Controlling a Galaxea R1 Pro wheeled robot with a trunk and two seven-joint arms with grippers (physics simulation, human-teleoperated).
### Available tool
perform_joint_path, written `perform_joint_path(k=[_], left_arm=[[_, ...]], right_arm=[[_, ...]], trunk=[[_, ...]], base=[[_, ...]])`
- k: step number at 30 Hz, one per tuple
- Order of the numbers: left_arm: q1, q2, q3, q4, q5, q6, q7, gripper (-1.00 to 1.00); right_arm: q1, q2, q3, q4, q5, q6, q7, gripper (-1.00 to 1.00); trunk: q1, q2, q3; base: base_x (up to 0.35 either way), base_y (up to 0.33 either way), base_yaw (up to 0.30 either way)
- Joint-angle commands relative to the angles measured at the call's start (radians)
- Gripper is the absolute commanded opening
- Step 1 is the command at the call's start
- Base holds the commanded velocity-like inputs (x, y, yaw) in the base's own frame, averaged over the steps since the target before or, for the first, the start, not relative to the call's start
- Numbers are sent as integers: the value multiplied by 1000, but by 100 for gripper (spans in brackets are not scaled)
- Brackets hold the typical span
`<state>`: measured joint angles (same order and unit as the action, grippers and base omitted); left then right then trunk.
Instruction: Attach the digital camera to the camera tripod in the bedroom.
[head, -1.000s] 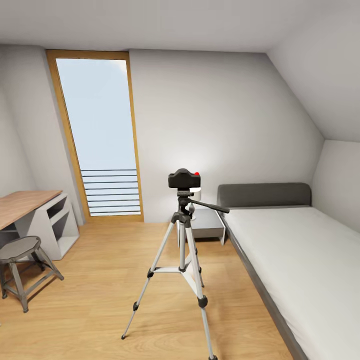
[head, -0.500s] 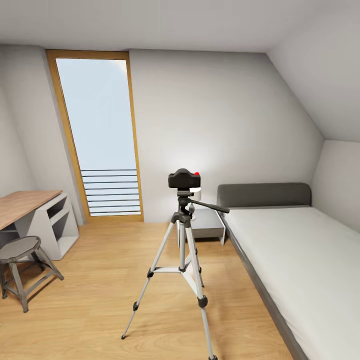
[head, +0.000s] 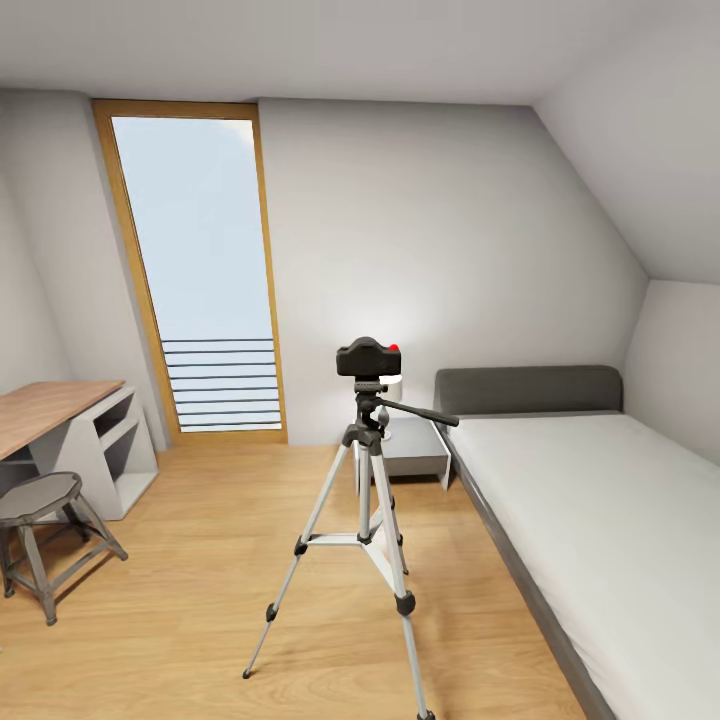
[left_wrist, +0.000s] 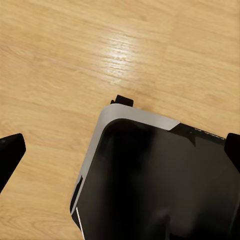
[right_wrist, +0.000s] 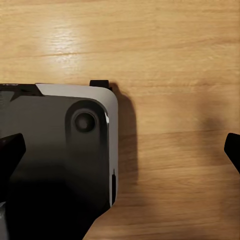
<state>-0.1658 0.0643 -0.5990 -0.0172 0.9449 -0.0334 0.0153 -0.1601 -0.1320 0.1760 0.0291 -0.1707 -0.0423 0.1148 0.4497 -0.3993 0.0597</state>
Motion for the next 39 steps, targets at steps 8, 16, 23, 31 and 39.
perform_joint_path(k=[8, 16, 23, 31, 39], left_arm=[[0, 0, -8, -1, 8, -2, 2, 100], [0, 0, -8, -1, 8, -2, 2, 100], [0, 0, -8, -1, 8, -2, 2, 100], [0, 0, -8, -1, 8, -2, 2, 100], [0, 0, -8, 0, 8, -2, 2, 100]], right_arm=[[-1, 0, 7, 3, -12, -5, 5, 100], [-1, 1, 8, 3, -12, -4, 4, 100], [-1, 3, 8, 3, -13, -3, 5, 100], [-1, 4, 8, 3, -15, -2, 5, 100], [-1, 5, 7, 3, -15, -2, 4, 100]], trunk=[[0, -1, 0], [0, -1, 0], [0, -1, 0], [0, -1, 0], [0, -1, 0]], base=[[0, 0, 0], [0, 0, 0], [0, 0, 0], [0, 0, 0], [0, 0, 0]])
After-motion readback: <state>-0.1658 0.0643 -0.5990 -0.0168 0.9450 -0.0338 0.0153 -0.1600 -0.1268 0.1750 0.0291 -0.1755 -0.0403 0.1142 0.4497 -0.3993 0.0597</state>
